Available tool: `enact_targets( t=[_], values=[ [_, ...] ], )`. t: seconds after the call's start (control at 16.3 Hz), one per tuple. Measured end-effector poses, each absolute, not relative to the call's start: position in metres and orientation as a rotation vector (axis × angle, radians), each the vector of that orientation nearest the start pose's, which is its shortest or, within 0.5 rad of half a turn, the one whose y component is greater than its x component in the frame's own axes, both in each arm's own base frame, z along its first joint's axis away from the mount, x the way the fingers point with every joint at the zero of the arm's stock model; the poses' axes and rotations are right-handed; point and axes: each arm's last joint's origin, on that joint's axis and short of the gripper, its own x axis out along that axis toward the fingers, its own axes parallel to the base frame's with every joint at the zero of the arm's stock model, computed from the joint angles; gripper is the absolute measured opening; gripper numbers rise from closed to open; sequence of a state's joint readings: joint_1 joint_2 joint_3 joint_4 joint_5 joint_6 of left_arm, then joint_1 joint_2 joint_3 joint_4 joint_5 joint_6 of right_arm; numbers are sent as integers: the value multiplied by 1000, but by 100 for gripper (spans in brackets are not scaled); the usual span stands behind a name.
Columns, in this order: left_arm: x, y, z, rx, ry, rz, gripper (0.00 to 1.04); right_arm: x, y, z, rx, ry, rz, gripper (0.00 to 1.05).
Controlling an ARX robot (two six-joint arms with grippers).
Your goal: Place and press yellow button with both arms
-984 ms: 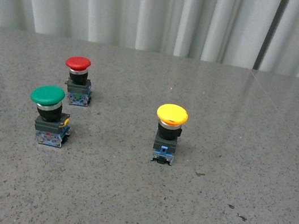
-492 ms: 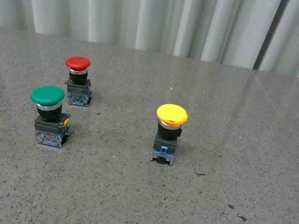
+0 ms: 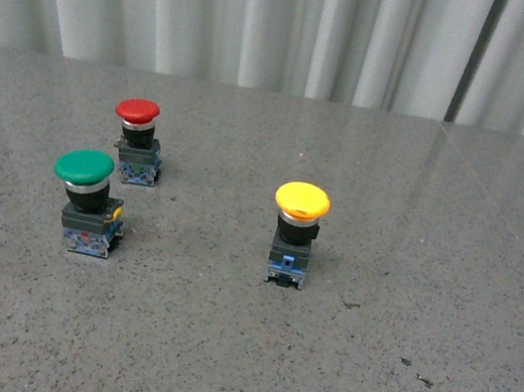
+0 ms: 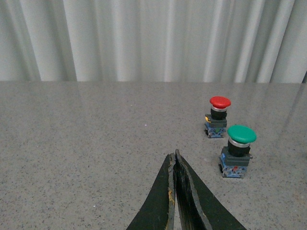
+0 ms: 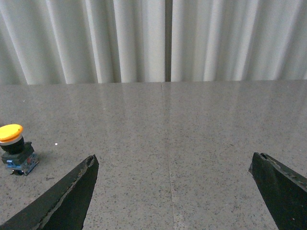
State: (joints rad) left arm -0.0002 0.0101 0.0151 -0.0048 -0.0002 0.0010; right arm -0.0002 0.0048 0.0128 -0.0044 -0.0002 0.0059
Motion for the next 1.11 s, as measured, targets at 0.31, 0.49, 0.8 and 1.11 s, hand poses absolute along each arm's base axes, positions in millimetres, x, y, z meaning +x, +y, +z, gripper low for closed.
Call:
enact_targets(
  t=[0.31, 0.49, 0.8, 1.11],
  values=[
    [97, 0, 167, 0, 0, 0, 36, 97, 0, 167, 6, -4, 0, 98],
    [97, 0, 167, 1, 0, 0, 98, 97, 0, 167, 6, -4, 0, 98],
    [97, 0, 167, 1, -1, 0, 98, 131, 3, 214, 342, -161, -44, 98],
    [97, 0, 167, 1, -1, 0, 98, 163, 8, 245, 351, -235, 54, 98]
  ],
)
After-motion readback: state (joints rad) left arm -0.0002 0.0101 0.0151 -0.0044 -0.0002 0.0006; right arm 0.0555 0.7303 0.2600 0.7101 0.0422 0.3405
